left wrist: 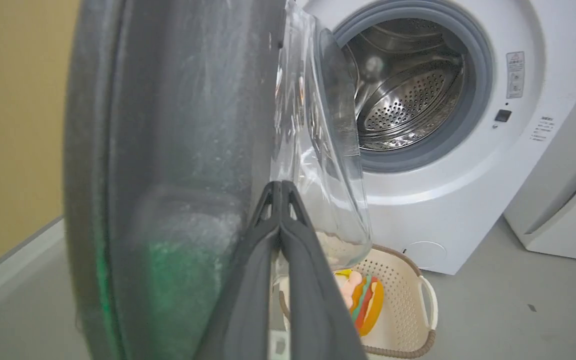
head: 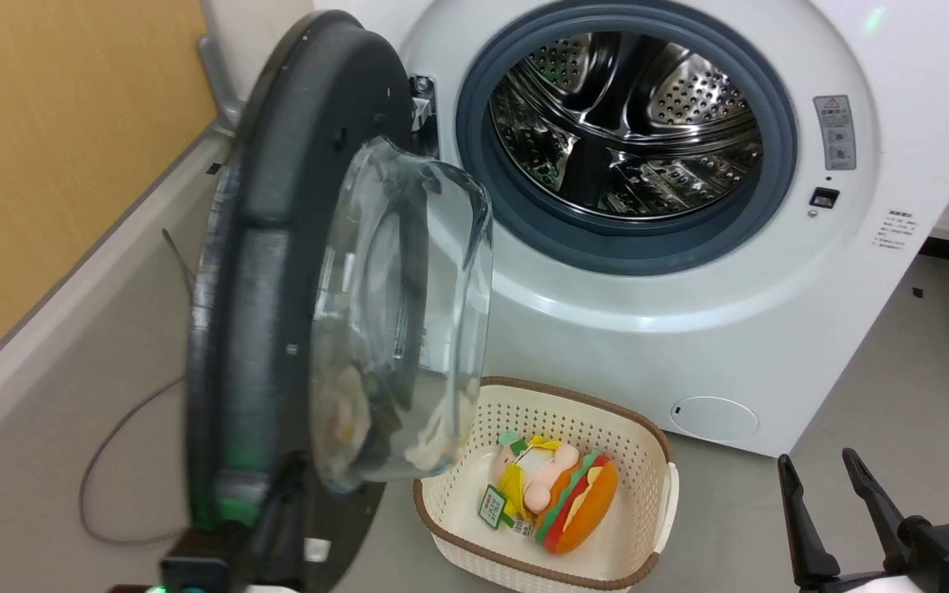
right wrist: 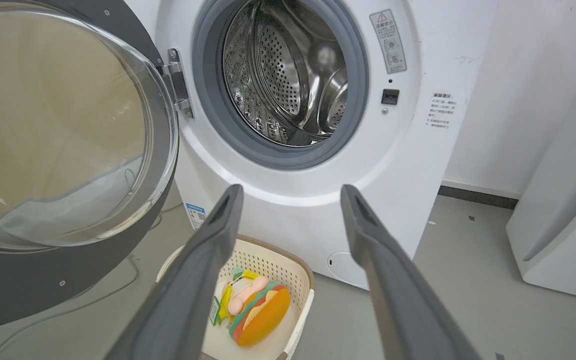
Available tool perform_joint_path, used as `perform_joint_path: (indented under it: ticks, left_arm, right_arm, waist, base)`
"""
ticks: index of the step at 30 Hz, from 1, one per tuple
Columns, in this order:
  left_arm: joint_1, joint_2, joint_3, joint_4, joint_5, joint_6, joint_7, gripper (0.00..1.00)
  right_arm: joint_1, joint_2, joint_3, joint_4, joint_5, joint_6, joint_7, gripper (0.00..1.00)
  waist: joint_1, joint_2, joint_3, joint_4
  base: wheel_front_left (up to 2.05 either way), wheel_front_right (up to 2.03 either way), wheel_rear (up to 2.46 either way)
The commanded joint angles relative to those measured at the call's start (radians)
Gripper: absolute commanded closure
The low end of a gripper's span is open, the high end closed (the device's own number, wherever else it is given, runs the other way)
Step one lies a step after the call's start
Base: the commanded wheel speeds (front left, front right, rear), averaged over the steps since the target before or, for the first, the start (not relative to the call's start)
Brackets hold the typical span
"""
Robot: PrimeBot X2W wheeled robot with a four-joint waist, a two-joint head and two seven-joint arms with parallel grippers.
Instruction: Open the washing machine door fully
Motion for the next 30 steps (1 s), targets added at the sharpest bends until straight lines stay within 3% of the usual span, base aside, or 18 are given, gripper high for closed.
perform_joint_path:
  ticks: [1, 10, 20, 30]
  left_arm:
    - [0.013, 0.013, 0.020, 0.011, -0.002, 0.009, -0.007, 1.00]
    - [-0.062, 0.050, 0.181, 0.137, -0.104, 0.000, -0.065, 1.00]
    - [-0.255, 0.095, 0.333, 0.424, -0.233, -0.097, -0.208, 1.00]
    - [-0.421, 0.140, 0.453, 0.709, -0.271, -0.163, -0.292, 1.00]
  right_arm:
    - [0.007, 0.003, 0.000, -0.007, -0.005, 0.005, 0.006, 0.00]
    - [0.006, 0.003, 0.001, -0.047, -0.025, 0.005, 0.023, 0.00]
    - [-0.001, 0.003, -0.005, -0.091, -0.026, 0.005, 0.041, 0.00]
    - [-0.033, 0.003, -0.007, -0.097, -0.030, 0.005, 0.047, 0.00]
  waist:
    - [0.0000, -0.0001, 0.000, 0.004]
    - [0.0000, -0.0001, 0.008, 0.014]
    - [0.0000, -0.0001, 0.056, -0.010]
    - [0.0000, -0.0001, 0.110, -0.055]
  base:
    - [0.00, 0.00, 0.00]
    - [0.00, 0.00, 0.00]
    - [0.00, 0.00, 0.00]
    - [0.00, 0.00, 0.00]
